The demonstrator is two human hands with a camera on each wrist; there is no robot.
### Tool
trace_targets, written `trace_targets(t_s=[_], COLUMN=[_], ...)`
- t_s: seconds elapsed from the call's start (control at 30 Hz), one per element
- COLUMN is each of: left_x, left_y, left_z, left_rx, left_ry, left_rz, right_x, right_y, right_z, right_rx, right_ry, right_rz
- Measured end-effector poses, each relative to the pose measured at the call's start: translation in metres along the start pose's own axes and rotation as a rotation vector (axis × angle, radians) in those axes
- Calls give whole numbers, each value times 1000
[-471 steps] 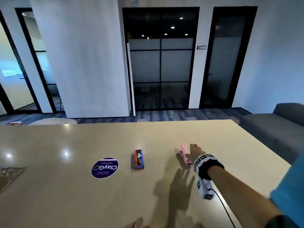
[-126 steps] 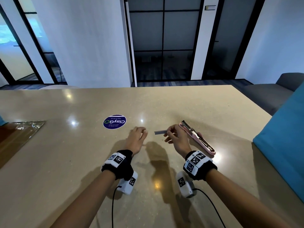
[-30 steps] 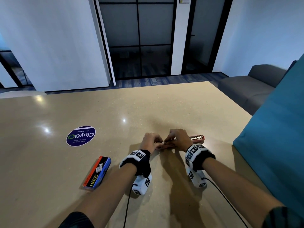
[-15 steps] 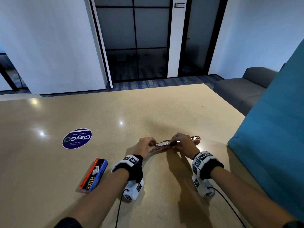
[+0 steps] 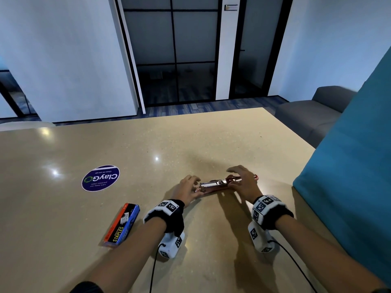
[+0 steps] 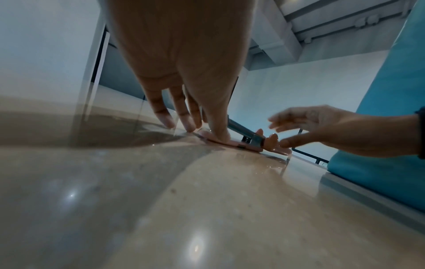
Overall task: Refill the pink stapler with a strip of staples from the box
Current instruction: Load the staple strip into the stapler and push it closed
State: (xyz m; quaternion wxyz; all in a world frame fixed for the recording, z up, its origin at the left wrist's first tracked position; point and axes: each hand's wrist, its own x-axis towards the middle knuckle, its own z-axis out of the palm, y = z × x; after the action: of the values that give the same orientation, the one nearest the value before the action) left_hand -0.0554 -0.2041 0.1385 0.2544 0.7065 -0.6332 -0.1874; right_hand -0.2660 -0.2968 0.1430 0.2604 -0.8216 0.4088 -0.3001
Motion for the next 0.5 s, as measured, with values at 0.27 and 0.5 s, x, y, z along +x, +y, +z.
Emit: trace_targets(t_s=[0.27,0.5], left_x=[2,3], left_y=[-5,-8], left_z=[3,5], left_rx=[-11,-116], left_ry=[-15,16], left_rz=[-33,-36], right_x=[-11,-7], right_y=[60,55], right_z=[-46,-55], right_rx=[-119,-65], right_ry=[-42,-28], right_rz=[313,261])
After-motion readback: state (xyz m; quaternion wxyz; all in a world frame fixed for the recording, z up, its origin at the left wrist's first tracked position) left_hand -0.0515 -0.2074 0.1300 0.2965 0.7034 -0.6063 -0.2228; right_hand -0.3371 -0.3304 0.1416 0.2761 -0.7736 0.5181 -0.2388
